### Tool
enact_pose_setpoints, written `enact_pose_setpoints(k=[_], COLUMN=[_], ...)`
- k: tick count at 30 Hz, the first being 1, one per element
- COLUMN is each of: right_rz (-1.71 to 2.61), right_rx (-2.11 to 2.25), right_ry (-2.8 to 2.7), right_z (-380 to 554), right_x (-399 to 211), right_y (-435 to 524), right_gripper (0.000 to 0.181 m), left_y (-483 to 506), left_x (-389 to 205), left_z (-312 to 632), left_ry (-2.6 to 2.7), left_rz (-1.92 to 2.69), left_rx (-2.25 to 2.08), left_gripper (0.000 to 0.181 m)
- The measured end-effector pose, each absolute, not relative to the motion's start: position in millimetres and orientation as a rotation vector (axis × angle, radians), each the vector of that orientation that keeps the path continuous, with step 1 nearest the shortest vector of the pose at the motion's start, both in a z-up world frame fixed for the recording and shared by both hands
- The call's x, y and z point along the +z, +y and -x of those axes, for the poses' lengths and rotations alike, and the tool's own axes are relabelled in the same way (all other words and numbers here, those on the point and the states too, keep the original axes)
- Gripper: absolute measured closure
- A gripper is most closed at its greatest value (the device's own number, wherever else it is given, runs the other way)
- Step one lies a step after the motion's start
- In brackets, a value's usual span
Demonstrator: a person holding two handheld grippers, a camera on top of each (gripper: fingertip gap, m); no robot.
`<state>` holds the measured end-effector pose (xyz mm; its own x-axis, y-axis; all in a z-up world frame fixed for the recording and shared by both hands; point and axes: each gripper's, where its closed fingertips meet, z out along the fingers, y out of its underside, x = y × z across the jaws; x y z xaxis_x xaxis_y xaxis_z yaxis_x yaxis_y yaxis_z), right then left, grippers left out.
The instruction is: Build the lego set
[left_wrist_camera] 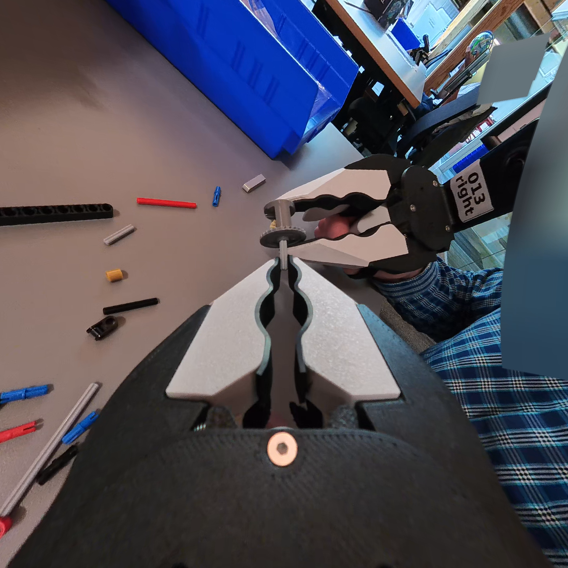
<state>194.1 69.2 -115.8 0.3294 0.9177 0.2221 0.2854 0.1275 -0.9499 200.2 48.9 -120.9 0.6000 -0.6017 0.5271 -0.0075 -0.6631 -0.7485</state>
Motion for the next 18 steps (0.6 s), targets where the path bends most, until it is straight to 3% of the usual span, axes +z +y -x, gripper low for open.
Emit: enact_pose_setpoints(k=[1, 18], right_rz=[1.407, 1.429], right_rx=[0.671, 0.699], right_ry=[-1.191, -1.189], right_z=[-194.2, -193.4], right_x=[-115.6, -117.1], right_y=[69.2, 68.1], right_gripper=[0.158, 0.158], left_y=[49.0, 48.1], left_x=[-121.1, -122.6], left_z=[-200.4, -200.0], left_ry=[0.482, 0.501], left_rz=[2.1, 2.104], left_rx=[-1.045, -1.017], left_gripper=[0.179, 0.179])
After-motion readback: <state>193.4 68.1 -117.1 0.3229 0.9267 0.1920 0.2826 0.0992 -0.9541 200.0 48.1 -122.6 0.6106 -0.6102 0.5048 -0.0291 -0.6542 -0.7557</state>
